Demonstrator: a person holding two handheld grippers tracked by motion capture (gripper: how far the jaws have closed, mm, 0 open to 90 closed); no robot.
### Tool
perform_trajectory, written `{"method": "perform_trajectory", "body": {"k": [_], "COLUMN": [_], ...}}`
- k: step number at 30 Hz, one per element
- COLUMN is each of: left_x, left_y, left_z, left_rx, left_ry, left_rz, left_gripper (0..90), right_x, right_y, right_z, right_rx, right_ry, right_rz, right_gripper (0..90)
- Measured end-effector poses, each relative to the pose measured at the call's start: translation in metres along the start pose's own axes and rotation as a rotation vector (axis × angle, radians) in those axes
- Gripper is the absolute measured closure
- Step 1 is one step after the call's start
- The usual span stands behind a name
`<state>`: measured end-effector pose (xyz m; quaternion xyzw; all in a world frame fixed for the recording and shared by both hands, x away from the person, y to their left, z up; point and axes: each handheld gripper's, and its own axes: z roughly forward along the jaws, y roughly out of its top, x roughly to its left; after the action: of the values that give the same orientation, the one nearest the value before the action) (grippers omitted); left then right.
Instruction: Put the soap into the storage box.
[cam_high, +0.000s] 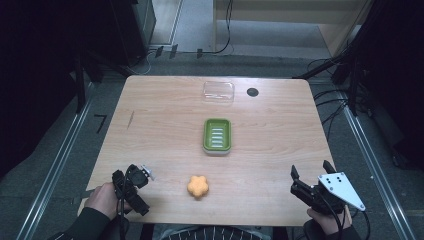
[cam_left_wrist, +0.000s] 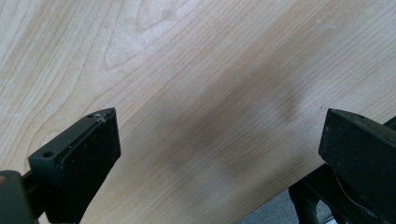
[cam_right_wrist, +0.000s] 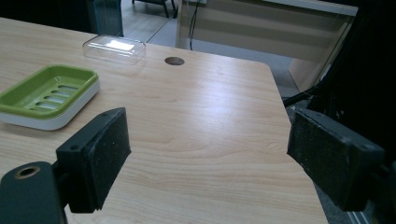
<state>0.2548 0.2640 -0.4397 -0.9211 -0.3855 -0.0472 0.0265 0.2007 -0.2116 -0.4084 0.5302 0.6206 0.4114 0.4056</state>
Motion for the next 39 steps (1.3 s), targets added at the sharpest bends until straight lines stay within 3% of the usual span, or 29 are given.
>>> {"method": "perform_trajectory", "body": {"k": [14, 34, 39], "left_x": [-0.002, -0.018, -0.022], "left_y": [0.002, 0.017, 0.024], "left_z": [-0.002, -0.010, -0.011], "left_rx": [-0.011, -0.074, -0.067], "left_ry": [-0.006, -0.039, -0.035], "left_rz": [-0.003, 0.055, 0.077], "left_gripper": [0.0, 0.0, 0.0], "right_x": [-0.002, 0.001, 0.001], "right_y": [-0.001, 0.000, 0.000], "right_z": [0.000, 0.000, 0.001], "right_rx": [-0.001, 0.002, 0.002], "right_ry": [0.002, 0.005, 0.005], "right_rz": [0.005, -0.005, -0.007], "right_gripper": [13.7, 13.7, 13.7]}}
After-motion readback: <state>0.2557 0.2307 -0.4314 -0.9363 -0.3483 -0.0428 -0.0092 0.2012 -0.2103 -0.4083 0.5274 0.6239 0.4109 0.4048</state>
